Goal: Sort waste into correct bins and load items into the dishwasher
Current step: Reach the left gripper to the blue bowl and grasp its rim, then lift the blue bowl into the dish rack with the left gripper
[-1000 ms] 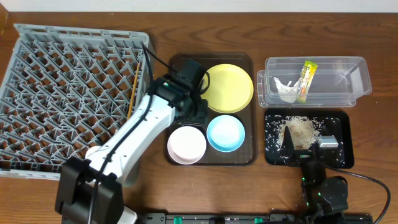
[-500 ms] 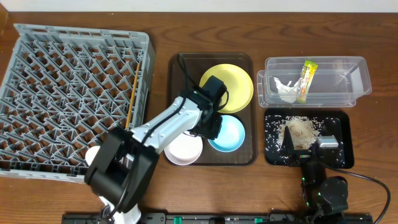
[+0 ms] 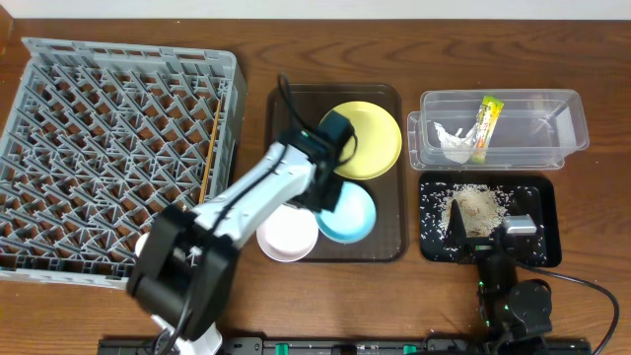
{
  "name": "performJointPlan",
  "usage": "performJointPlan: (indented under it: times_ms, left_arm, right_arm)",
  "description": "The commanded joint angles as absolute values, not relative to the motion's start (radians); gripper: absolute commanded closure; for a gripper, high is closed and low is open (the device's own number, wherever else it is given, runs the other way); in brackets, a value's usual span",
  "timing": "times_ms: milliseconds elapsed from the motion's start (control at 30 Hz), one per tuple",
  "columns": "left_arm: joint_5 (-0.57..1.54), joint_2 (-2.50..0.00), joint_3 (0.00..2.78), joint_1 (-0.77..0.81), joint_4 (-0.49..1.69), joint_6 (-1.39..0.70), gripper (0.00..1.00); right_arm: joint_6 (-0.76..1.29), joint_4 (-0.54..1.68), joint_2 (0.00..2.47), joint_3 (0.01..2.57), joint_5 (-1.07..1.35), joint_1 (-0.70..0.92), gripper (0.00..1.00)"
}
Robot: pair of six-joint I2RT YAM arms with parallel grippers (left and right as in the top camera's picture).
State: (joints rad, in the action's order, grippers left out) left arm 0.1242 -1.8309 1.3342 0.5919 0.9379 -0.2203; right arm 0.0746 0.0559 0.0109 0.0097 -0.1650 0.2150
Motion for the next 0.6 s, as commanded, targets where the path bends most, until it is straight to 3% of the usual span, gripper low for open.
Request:
performJointPlan:
  times_ms: [0, 167, 400, 567]
  left_arm:
    - [-0.178, -1.679, 1.456, 0.526, 1.017, -0.183, 0.94]
    - [-0.650, -1.535, 1.464, 0.440, 1.031, -0.131, 0.94]
    - [-1.019, -1.538, 1.447, 0.278, 0.928, -0.070, 0.94]
    - [-1.050, -1.607, 1.432, 0.175, 0.810, -0.017, 0.94]
  right_arm:
    - [0.065, 0.056, 0.005, 0.005, -0.164, 0.197, 0.01]
    - [0.065, 0.056, 0.005, 0.005, -0.164, 0.197, 0.01]
    - [0.065, 0.056, 0.005, 0.005, -0.164, 0.197, 0.01]
    - [0.065, 0.056, 0.005, 0.005, -0.164, 0.197, 0.01]
